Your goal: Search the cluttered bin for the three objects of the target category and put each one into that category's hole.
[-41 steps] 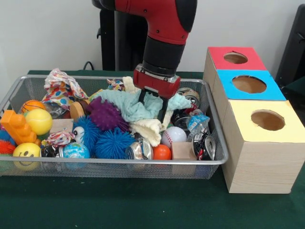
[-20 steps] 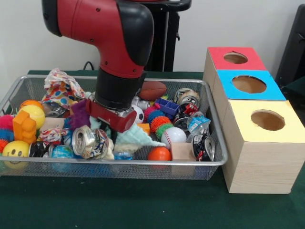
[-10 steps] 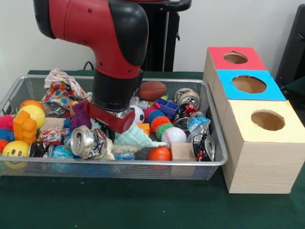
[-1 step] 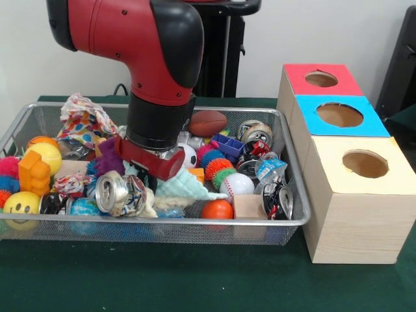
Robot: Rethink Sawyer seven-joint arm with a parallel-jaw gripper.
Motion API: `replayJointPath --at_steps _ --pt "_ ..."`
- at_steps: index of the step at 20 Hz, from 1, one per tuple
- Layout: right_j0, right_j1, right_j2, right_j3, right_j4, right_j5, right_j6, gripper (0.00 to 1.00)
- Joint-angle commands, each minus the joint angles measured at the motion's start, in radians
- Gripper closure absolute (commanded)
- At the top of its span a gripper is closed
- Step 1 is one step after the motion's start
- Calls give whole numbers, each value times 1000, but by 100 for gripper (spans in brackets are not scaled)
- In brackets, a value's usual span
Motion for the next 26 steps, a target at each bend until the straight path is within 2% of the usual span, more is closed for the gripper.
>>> replayJointPath --at_steps 1,3,5,11,15,17,21,26 --pt "-22 47 30 26 -50 -200 90 100" --pt "-23 34 28 42 -51 -199 90 100" --pt "-41 -15 40 88 -56 -180 73 100" --pt "-182 -313 130 334 -46 -47 -56 100" --pt "-288 -458 202 430 -20 63 -144 100" --pt "-324 -510 220 465 -24 76 -160 100" --pt "-364 -562 242 520 -43 63 -147 100" --pt "-388 -558 268 546 -52 42 -117 100"
